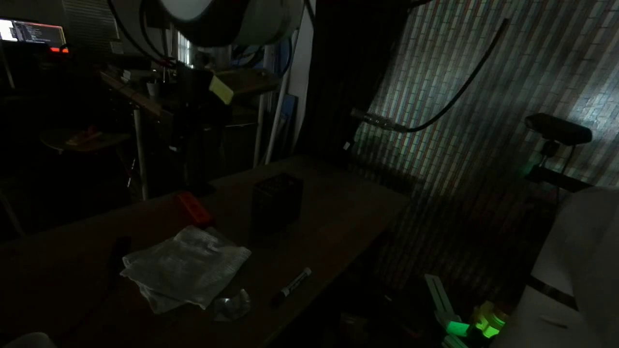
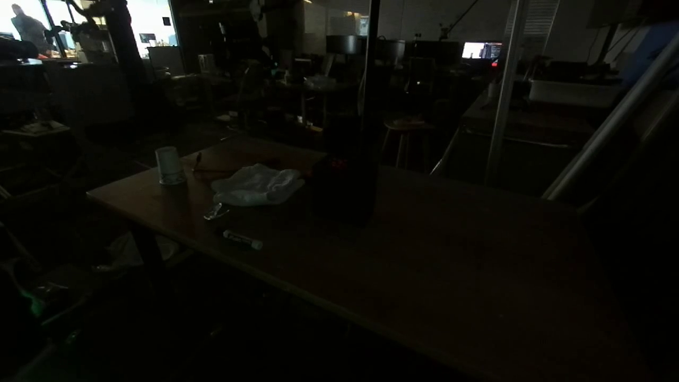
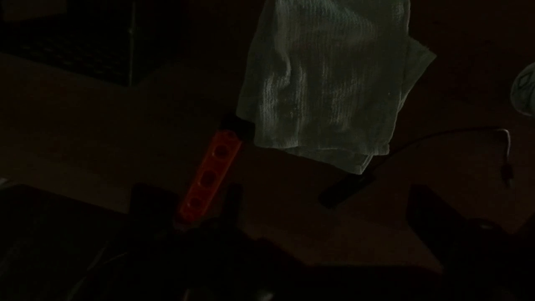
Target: Stuff the towel into the box
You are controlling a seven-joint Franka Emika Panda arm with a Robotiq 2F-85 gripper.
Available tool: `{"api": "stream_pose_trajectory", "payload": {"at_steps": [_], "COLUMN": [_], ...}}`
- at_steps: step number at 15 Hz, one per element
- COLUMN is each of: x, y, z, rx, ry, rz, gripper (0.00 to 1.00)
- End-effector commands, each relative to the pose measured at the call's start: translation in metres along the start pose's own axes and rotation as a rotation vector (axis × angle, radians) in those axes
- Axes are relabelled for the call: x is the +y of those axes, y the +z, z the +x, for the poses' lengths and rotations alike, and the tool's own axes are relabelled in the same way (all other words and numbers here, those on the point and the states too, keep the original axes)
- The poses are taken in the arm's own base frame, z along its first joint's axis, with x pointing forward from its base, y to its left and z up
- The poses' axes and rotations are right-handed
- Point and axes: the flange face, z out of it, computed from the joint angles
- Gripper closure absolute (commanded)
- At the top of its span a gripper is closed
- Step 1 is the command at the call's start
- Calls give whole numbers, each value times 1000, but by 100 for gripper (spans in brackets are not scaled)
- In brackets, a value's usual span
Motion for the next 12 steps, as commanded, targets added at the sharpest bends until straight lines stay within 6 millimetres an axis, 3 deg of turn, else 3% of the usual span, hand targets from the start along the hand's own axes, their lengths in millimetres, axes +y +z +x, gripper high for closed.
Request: {"api": "stream_pose_trajectory", "payload": {"at_steps": [1, 6, 12], "x": [-27, -58, -75], "y": [52, 126, 204], "z": [29, 32, 19], "rx": [-10, -40, -57], "ry": [-49, -133, -176], "rz": [-5, -39, -28], "gripper": [0, 0, 0]}}
